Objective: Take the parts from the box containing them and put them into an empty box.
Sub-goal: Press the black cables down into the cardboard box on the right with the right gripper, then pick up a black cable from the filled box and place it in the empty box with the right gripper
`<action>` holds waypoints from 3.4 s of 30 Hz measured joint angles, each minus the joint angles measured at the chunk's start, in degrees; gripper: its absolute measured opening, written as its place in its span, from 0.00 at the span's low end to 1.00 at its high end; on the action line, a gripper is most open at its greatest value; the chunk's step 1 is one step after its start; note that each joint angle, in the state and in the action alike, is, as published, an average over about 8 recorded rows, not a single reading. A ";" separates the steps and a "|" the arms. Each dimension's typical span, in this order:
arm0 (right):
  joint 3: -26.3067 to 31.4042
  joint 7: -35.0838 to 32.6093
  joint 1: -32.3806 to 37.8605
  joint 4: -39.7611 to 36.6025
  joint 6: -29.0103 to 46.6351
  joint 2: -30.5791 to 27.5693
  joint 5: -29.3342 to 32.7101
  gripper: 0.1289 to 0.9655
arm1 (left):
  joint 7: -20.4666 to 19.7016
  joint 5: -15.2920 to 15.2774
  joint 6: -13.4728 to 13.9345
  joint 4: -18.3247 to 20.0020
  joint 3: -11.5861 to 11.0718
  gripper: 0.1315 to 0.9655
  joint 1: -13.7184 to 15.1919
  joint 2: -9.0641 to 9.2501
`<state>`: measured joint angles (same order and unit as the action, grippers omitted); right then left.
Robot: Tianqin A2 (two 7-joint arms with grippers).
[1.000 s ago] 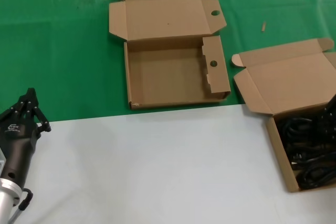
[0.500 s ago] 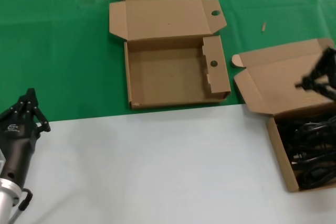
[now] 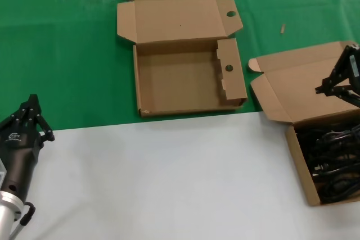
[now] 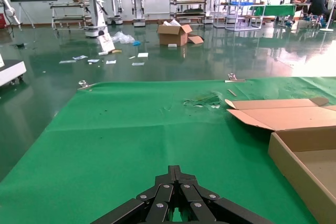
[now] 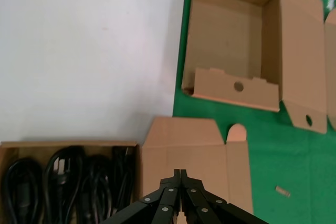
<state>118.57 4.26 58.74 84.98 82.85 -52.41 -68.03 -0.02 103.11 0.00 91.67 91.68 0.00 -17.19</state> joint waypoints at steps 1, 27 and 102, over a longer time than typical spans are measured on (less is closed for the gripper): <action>0.03 0.00 -0.10 -0.06 0.13 -0.21 0.15 0.02 | 0.00 0.00 0.00 0.00 0.00 0.01 0.00 0.00; -2.53 -1.61 -10.70 0.32 -1.18 -7.15 -1.89 0.37 | 0.00 0.00 0.00 0.00 0.00 0.01 0.00 0.00; -0.65 1.17 1.51 -3.53 0.98 1.24 -0.06 0.13 | 0.00 0.00 0.00 0.00 0.00 0.01 0.00 0.00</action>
<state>117.93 5.43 60.25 81.45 83.83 -51.17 -68.09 -0.02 103.11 0.00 91.67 91.68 0.00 -17.19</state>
